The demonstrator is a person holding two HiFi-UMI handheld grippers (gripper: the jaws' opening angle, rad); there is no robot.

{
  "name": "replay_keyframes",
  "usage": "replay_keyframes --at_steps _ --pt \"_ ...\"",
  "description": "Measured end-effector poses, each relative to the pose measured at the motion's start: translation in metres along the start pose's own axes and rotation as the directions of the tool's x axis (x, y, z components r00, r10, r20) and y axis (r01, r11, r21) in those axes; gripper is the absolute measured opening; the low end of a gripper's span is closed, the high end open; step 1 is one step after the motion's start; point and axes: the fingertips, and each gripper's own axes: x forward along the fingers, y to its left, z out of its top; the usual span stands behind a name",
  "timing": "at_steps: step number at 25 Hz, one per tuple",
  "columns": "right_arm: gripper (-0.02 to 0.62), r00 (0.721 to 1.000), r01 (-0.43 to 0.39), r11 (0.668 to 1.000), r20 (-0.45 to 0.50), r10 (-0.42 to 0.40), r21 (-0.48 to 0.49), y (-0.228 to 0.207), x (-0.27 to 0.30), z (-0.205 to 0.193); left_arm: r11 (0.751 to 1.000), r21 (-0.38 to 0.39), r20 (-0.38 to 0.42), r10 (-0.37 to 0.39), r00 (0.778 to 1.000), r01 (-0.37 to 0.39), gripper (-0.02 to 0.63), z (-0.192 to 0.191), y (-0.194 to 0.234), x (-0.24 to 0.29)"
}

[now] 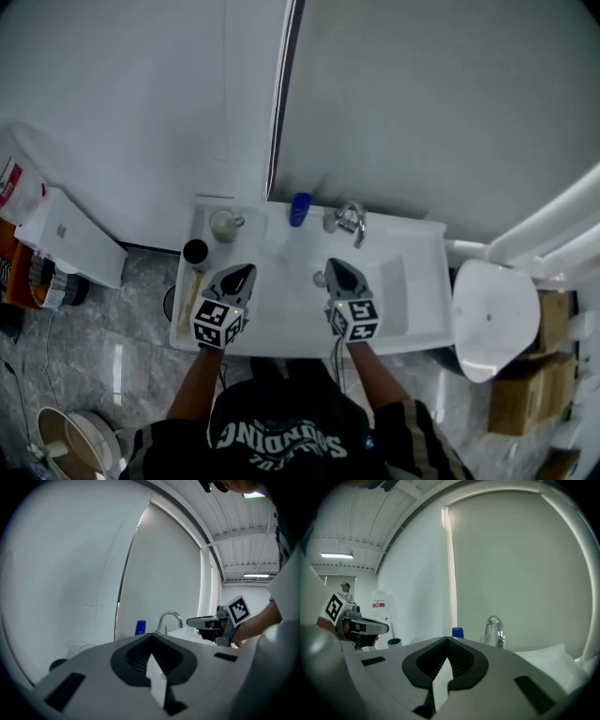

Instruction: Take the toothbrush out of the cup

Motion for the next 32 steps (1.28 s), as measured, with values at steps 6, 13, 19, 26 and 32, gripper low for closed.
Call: replay_keyframes --at_steps 6,13,19,26,32 --pt "-0.002 0.996 0.084 0.996 0.015 -0.085 0.026 -0.027 -0.034 -0.004 0.999 0.033 0.027 -0.022 0.999 0.022 0.0 0.009 -0.009 0.006" --pt "-0.003 0.992 0.124 0.991 -0.026 -0.123 0.05 -0.039 -0.046 -0.027 0.999 0.033 -0.002 -0.023 1.0 0.023 0.0 0.004 -0.005 0.007" --pt "-0.005 0.994 0.106 0.994 -0.026 -0.105 0.04 -0.032 -0.04 -0.027 1.0 0.022 -0.006 -0.02 1.0 0.021 0.0 0.001 -0.002 0.006" --pt "-0.005 0.995 0.092 0.995 -0.03 -0.09 0.049 -0.028 -0.031 -0.024 1.0 0.009 -0.019 -0.004 1.0 0.004 0.0 -0.006 0.007 0.004" --pt "-0.005 0.996 0.088 0.995 -0.04 -0.086 0.051 -0.026 -0.028 -0.027 1.0 0.003 -0.013 0.006 1.0 -0.006 0.0 -0.006 0.011 0.002"
